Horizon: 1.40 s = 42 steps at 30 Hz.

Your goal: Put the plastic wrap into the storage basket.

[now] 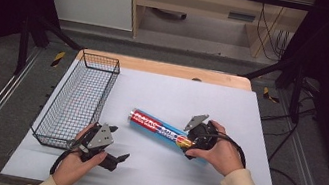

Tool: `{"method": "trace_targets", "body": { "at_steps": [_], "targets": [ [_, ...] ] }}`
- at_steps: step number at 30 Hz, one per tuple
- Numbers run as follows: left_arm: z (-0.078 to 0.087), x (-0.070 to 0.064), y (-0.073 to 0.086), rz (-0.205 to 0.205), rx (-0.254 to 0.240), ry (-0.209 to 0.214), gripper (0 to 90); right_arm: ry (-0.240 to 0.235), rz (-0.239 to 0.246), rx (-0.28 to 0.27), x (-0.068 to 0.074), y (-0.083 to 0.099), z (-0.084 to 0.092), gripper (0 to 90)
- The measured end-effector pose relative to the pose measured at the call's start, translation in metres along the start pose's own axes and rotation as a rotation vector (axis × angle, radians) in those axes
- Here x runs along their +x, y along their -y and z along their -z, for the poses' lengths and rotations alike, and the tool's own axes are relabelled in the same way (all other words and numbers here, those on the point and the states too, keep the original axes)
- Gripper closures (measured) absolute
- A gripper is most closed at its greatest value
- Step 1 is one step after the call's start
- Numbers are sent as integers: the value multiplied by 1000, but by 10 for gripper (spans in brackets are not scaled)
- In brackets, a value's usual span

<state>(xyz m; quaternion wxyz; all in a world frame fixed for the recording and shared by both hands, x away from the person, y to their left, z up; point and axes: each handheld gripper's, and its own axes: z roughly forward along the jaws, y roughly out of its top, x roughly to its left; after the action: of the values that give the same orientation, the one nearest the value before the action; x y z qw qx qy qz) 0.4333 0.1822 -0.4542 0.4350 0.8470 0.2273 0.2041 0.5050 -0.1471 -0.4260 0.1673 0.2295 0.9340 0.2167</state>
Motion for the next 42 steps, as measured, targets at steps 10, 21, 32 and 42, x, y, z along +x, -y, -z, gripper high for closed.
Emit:
{"method": "trace_targets", "body": {
  "at_steps": [10, 21, 32, 42],
  "targets": [
    [0, -1, 0, -11, 10, 8, 37, -64, -6, -23, -1, -2, -17, 170],
    [-2, -2, 0, -20, 25, 12, 37, -92, -17, -10, 0, 1, -27, 203],
    [-2, -3, 1, -22, 31, 16, 37, -126, -27, 30, -1, 0, -31, 282],
    [-2, -3, 1, -24, 33, 17, 38, -123, 10, 38, 0, 0, -31, 303]
  ]
}}
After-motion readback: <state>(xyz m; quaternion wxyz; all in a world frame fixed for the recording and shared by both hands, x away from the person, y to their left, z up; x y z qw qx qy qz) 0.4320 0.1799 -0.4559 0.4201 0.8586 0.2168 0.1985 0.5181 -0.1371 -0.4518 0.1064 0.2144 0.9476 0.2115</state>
